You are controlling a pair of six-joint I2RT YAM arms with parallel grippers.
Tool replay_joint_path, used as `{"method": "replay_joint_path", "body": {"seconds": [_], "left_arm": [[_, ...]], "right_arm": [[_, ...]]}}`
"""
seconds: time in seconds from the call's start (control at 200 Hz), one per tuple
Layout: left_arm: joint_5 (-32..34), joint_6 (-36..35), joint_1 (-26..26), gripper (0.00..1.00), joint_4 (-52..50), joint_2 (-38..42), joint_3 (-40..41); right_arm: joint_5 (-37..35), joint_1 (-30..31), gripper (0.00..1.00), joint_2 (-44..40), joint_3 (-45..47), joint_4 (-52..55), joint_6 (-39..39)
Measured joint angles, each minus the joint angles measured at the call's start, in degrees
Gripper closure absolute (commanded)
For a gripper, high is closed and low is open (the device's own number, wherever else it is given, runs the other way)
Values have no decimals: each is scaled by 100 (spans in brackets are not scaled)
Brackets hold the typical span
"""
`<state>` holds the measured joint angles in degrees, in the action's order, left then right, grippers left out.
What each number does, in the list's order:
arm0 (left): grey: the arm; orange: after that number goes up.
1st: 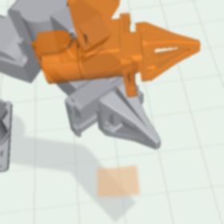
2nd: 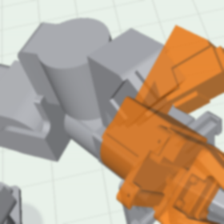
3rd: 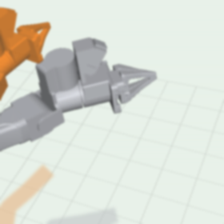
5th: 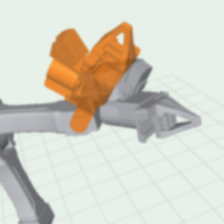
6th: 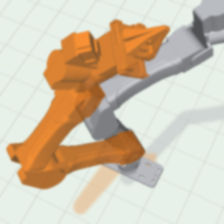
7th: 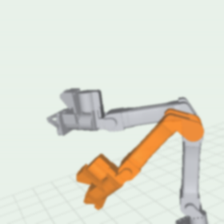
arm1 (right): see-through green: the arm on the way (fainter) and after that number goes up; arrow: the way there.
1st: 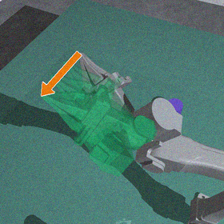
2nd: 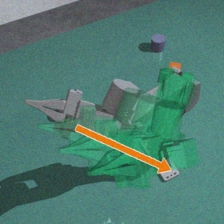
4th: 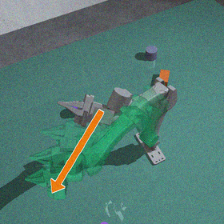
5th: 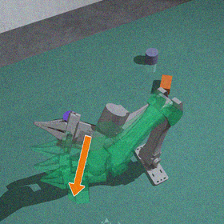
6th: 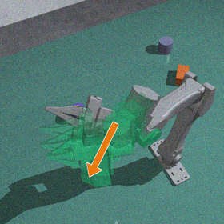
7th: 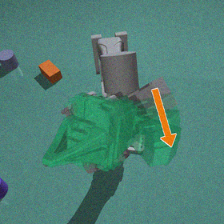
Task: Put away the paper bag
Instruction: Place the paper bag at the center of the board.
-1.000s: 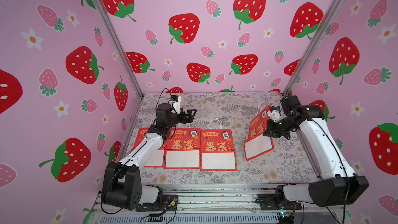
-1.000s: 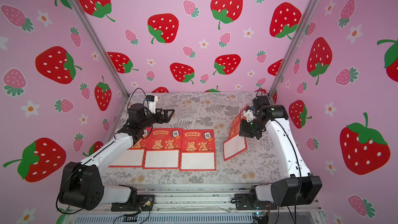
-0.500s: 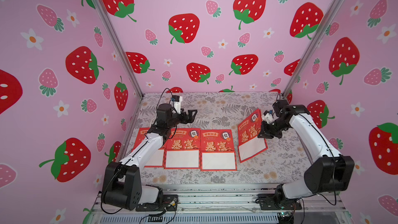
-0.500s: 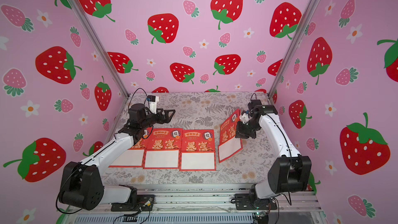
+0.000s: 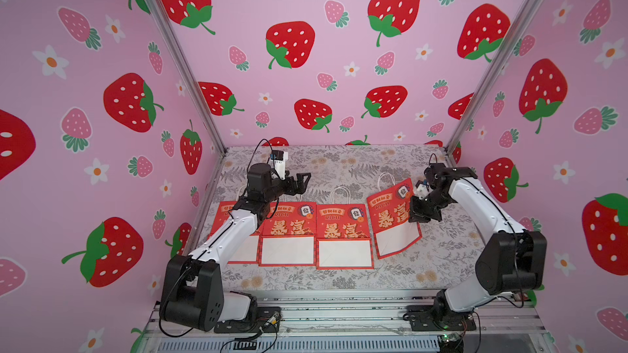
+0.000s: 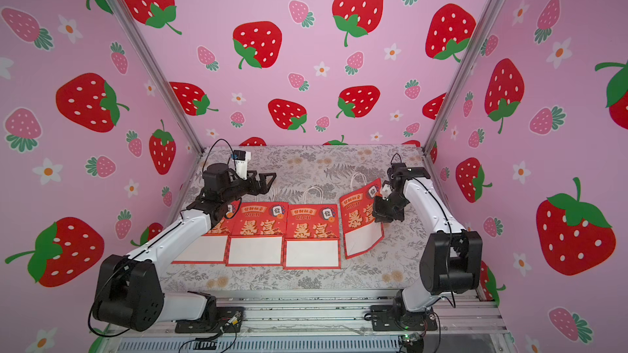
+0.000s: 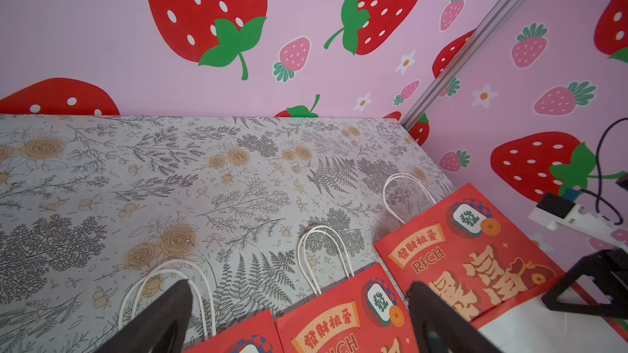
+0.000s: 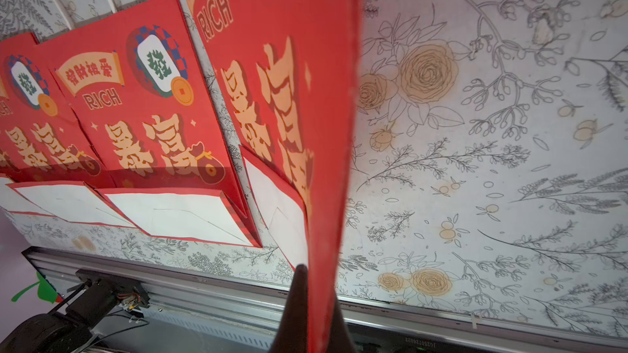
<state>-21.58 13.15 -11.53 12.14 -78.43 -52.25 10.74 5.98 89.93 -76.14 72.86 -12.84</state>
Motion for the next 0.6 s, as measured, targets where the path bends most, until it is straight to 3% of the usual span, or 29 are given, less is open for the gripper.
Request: {"method": "replay_joint_path", "body": {"seconds": [0.6], "left_arm": [[17,-140,0,1,-50,-68,0]], "right_arm": [[-861,369,100,490,326,90,-151]]}}
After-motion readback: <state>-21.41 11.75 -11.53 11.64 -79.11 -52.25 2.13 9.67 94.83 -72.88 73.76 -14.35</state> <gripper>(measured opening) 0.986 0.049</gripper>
